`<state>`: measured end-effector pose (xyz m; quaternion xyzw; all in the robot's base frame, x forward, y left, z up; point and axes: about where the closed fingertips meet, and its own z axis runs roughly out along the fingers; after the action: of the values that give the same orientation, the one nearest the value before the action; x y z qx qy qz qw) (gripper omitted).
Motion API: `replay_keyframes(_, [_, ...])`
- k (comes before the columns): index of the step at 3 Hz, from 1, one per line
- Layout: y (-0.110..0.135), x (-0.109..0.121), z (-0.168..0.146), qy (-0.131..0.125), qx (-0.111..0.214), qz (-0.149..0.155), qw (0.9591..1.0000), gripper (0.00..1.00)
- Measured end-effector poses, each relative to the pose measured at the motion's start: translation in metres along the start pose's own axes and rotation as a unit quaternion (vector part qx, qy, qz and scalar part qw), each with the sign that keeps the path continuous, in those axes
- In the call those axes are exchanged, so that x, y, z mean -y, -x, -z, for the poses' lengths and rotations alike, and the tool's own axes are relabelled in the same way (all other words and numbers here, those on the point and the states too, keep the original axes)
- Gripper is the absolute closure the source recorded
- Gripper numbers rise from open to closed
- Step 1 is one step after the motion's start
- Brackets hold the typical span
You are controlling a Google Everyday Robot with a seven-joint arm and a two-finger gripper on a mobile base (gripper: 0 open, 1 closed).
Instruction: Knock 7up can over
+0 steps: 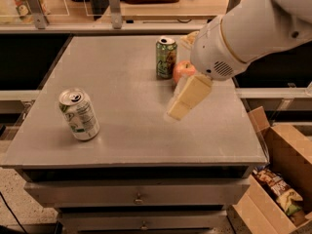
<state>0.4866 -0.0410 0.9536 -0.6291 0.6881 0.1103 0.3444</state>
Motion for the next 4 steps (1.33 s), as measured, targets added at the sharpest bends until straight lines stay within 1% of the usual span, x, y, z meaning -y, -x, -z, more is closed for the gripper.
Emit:
replay_keyframes(1, [0.041,0.011,-0.037,-0.004,0.103,0.0,0.9947,0.0])
replay_keyframes(2, [0.081,0.018,-0.073,0.016,0.17,0.008,0.9852,0.0])
replay_keyframes(3, [0.103,0.012,-0.104,0.056,0.202,0.022,0.9775,0.0])
replay_keyframes(4, [0.099,0.004,-0.128,0.09,0.204,0.027,0.9744,0.0])
